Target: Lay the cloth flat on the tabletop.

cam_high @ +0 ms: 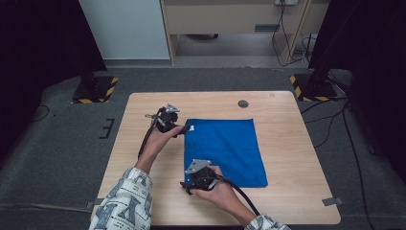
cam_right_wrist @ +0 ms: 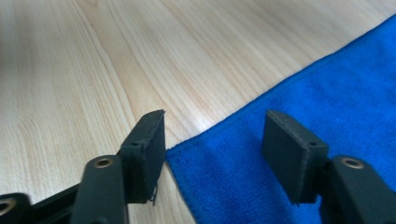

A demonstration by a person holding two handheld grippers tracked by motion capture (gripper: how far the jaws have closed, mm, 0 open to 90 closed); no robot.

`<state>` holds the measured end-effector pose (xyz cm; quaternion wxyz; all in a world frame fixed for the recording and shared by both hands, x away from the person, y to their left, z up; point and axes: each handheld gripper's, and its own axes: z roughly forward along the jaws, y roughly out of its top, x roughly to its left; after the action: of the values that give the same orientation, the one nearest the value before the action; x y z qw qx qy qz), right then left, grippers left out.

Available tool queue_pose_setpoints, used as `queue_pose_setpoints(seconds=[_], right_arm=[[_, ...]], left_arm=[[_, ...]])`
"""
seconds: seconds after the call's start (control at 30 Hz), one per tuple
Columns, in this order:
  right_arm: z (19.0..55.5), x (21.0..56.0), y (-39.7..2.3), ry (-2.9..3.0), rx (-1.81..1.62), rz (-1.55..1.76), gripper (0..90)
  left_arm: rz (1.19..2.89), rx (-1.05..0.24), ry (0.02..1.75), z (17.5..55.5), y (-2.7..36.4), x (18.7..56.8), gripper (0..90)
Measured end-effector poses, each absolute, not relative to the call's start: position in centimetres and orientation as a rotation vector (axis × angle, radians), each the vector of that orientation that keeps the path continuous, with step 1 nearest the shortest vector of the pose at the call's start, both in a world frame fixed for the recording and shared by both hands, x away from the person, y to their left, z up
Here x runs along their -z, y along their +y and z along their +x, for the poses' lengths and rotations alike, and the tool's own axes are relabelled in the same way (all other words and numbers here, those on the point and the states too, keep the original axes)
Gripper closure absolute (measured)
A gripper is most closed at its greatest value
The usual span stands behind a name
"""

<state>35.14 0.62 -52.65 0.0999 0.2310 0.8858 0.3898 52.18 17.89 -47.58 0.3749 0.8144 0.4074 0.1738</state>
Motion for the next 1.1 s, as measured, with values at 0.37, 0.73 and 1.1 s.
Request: queue_pose_setpoints(seconds=[0.37,0.73,1.1], right_arm=[[35.0,53.1,0.6,2.608,-1.126,0.709,54.1],[35.9,52.8,0.5,2.582,-1.181,0.857,81.3],[35.9,52.4,1.3,2.556,-1.268,0.884,80.1]], left_arm=[[2.096,-0.421,1.033,52.2,17.9,47.7,25.5],[2.077,-0.426,1.052,52.5,18.6,47.9,28.5],[2.034,-0.474,1.084,54.1,18.6,49.9,39.9]])
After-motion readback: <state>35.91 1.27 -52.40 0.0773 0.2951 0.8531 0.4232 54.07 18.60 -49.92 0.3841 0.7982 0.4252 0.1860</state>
